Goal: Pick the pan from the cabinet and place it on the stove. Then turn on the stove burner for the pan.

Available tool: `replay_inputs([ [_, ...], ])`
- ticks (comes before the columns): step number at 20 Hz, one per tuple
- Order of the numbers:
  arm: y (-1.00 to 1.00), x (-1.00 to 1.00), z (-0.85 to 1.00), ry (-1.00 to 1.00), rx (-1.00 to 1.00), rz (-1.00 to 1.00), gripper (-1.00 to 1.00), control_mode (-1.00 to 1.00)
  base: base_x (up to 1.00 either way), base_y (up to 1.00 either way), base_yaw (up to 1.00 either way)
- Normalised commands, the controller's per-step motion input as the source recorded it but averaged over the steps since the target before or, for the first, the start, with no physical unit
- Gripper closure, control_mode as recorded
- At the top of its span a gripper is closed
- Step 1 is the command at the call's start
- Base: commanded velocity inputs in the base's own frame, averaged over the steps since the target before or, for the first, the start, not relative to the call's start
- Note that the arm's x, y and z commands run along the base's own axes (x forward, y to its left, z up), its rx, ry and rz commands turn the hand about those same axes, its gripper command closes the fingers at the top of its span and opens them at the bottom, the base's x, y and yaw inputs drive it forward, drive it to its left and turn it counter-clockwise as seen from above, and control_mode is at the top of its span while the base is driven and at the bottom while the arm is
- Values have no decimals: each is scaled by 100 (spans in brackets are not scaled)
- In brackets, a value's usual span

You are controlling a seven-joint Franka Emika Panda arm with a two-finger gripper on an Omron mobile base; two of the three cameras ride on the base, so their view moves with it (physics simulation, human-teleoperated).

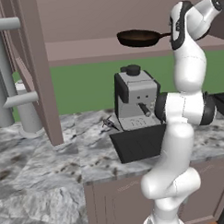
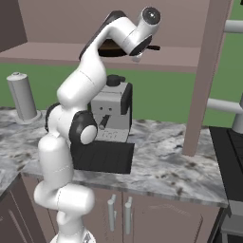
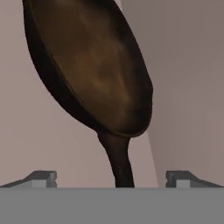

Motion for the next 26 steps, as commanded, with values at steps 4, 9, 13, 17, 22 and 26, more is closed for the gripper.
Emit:
replay_inputs([
  [4, 0, 55, -11, 0, -1, 0, -100, -100, 0, 0, 0],
  [9, 0, 45, -18, 0, -2, 0, -100, -100, 0, 0, 0],
  [13, 0, 30, -23, 0, -2, 0, -100, -100, 0, 0, 0],
  [17, 0, 23, -33, 0, -1, 0, -100, -100, 0, 0, 0],
  [22, 0, 20, -35, 0, 0, 0, -100, -100, 0, 0, 0],
  [26, 0, 18, -35, -1, 0, 0, -100, -100, 0, 0, 0],
])
